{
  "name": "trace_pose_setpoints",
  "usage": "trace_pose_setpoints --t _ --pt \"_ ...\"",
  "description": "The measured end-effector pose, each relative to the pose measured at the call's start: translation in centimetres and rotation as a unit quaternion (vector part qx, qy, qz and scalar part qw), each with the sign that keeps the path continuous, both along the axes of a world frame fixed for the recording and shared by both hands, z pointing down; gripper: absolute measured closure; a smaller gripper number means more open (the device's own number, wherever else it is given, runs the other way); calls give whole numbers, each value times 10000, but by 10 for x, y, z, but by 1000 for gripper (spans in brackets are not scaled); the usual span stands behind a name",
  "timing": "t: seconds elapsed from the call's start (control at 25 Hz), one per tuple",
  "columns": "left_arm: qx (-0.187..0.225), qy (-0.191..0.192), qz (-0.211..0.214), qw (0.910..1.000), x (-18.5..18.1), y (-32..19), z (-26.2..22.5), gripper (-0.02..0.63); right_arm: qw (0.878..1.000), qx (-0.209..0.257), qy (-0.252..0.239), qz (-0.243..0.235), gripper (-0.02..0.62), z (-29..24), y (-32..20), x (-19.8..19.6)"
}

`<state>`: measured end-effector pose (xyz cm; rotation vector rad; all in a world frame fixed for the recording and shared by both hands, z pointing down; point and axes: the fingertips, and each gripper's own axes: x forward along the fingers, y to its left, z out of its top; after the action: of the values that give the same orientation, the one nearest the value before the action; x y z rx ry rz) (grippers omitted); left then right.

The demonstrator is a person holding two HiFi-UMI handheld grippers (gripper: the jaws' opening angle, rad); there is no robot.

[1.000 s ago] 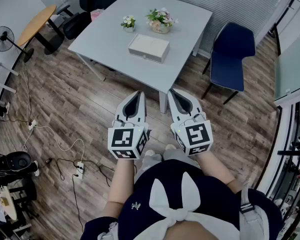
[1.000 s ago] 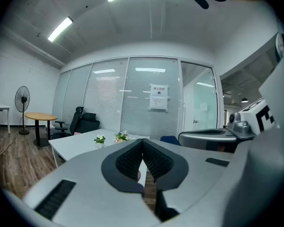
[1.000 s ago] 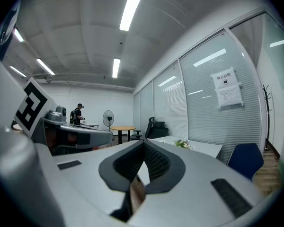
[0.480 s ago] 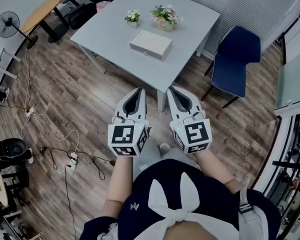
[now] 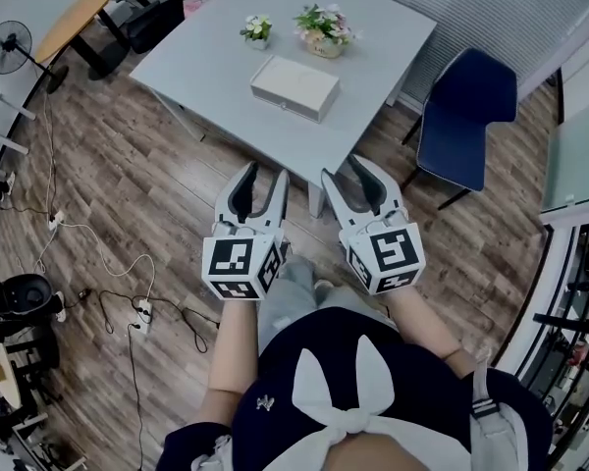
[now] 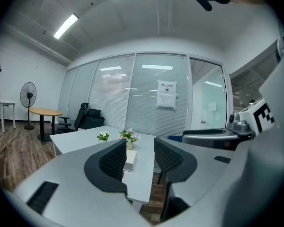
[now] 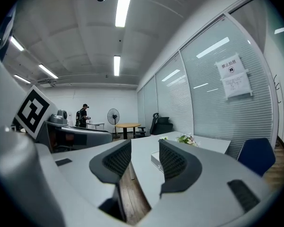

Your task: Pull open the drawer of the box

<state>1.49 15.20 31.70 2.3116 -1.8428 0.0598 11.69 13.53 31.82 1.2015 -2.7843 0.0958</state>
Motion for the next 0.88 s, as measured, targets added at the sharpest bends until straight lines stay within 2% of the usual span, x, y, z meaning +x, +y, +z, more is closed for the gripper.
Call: trace_pose_setpoints --t 0.2,0.48,0.88 --pt "-142 -74 148 9998 -24 -31 13 383 9997 -201 100 121 405 14 -32 -15" --pt "-303 -160 432 9985 -54 -79 25 367 9973 -653 36 347 403 30 -82 -39" --pt "-693 -213 1046 9919 -87 -140 56 367 9858 -1141 190 1216 402 54 -146 -59"
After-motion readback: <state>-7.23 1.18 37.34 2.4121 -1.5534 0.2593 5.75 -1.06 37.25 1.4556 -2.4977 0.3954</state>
